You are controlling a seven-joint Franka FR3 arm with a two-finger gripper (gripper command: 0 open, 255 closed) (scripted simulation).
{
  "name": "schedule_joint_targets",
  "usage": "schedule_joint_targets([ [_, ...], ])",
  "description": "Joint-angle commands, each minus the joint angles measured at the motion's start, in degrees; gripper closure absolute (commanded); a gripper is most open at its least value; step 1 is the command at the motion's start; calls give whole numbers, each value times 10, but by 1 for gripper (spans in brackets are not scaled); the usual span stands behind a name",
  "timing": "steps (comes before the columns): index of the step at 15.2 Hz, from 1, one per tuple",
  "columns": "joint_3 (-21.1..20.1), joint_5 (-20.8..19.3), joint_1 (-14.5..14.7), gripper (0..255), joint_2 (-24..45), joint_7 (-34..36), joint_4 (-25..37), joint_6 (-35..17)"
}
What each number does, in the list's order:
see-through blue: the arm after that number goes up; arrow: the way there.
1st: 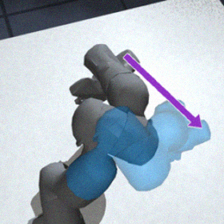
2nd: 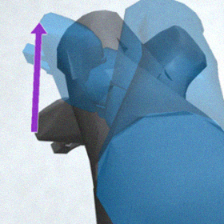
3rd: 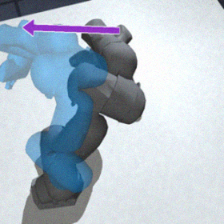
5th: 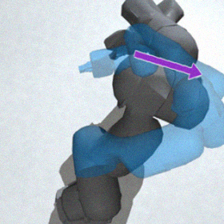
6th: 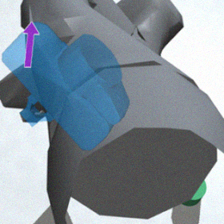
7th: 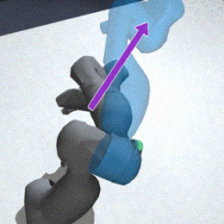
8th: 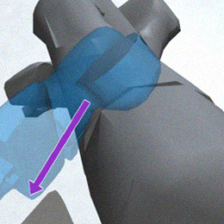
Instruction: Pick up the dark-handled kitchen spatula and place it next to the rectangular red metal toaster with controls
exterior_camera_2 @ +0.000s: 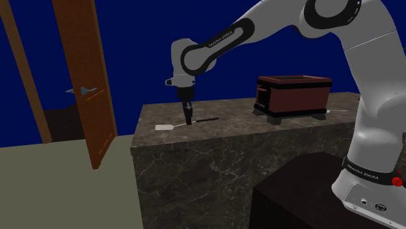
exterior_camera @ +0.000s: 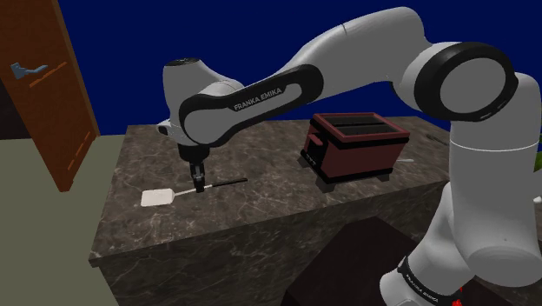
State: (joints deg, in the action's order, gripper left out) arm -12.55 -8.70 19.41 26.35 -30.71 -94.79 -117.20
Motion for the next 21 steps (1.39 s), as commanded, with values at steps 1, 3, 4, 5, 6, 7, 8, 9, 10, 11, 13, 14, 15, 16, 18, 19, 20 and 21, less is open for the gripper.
schedule_joint_targets([
  [1, -1, 2, 0, 255, -6, -1, 5, 11],
  [3, -2, 4, -1, 255, -12, -3, 12, 24],
  [4, -2, 5, -1, 255, -15, -3, 16, 30],
  [5, -3, 5, -1, 255, -17, -4, 20, 37],
  [6, -3, 6, -1, 255, -20, -5, 24, 43],
  [7, -3, 7, -1, 255, -22, -6, 28, 50],
  [8, -4, 8, -1, 255, -25, -6, 33, 56],
  [9, -4, 9, -1, 255, -27, -7, 37, 63],
  [10, -4, 9, -1, 255, -29, -8, 42, 70],
  [11, -5, 10, -1, 255, -31, -8, 46, 77],
  [13, -5, 11, -1, 255, -35, -10, 57, 90],
  [14, -5, 12, -1, 255, -37, -10, 62, 97],
  [15, -6, 12, -1, 255, -38, -11, 67, 104],
  [16, -6, 13, -1, 255, -40, -11, 73, 111],
  [18, -6, 14, 0, 255, -42, -12, 85, 125],
  [19, -6, 14, 0, 255, -43, -13, 91, 132],
  [20, -7, 15, 0, 255, -44, -13, 97, 140],
  [21, -7, 15, 0, 255, -45, -14, 104, 147],
])
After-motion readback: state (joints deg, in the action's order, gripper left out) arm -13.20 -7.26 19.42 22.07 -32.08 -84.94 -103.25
